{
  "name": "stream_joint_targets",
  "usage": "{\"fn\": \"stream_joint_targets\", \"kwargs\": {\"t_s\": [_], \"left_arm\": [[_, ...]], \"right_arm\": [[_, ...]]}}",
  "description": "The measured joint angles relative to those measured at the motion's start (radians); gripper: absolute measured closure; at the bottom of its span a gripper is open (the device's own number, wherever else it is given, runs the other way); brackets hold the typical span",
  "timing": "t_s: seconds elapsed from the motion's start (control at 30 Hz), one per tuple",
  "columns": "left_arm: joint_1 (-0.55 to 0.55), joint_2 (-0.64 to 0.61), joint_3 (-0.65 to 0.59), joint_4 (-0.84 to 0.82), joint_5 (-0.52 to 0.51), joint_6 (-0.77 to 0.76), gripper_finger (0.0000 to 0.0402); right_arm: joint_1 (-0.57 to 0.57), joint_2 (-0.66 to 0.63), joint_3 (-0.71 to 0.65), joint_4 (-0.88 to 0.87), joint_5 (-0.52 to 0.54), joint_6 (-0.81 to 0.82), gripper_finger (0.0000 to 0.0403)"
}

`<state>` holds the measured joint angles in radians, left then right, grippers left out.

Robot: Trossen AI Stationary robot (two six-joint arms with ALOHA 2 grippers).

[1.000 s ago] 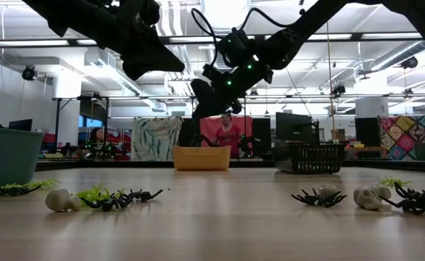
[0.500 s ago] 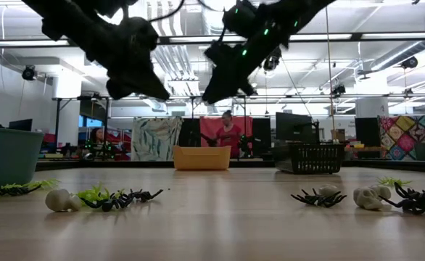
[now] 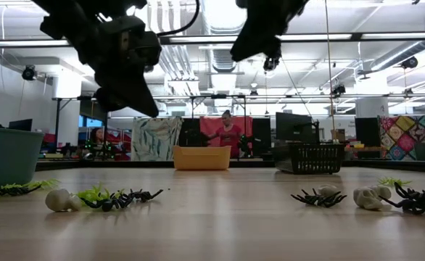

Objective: Sort Halloween decoration
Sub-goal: Put the green spider toy into the blue bin

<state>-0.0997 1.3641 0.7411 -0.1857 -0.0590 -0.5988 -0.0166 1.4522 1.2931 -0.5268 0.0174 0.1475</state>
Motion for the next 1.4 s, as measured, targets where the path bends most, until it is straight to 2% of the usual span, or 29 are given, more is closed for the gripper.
{"fn": "stream_joint_targets", "kwargs": {"t_s": [0.27, 0.5, 0.7, 0.83, 0.9, 1.1, 1.4], "left_arm": [[-0.088, 0.080, 0.072, -0.047, 0.000, 0.015, 0.0402], [-0.117, 0.123, 0.117, -0.061, -0.005, 0.065, 0.0402], [-0.116, 0.122, 0.116, -0.078, -0.011, 0.066, 0.0402], [-0.116, 0.122, 0.116, -0.080, -0.011, 0.068, 0.0402], [-0.117, 0.122, 0.116, -0.080, -0.013, 0.071, 0.0402], [-0.116, 0.122, 0.116, -0.080, -0.051, 0.086, 0.0402], [-0.116, 0.122, 0.116, -0.078, -0.117, 0.094, 0.0402]], "right_arm": [[0.148, -0.027, -0.024, -0.037, 0.009, 0.081, 0.0310], [0.241, -0.027, -0.050, -0.206, 0.009, 0.296, 0.0321], [0.277, -0.025, -0.115, -0.354, 0.009, 0.488, 0.0333], [0.280, -0.025, -0.177, -0.411, 0.000, 0.559, 0.0334], [0.281, -0.025, -0.215, -0.416, -0.024, 0.578, 0.0329], [0.280, -0.024, -0.307, -0.431, -0.124, 0.777, 0.0296], [0.276, -0.010, -0.332, -0.380, -0.082, 0.856, 0.0255]]}}
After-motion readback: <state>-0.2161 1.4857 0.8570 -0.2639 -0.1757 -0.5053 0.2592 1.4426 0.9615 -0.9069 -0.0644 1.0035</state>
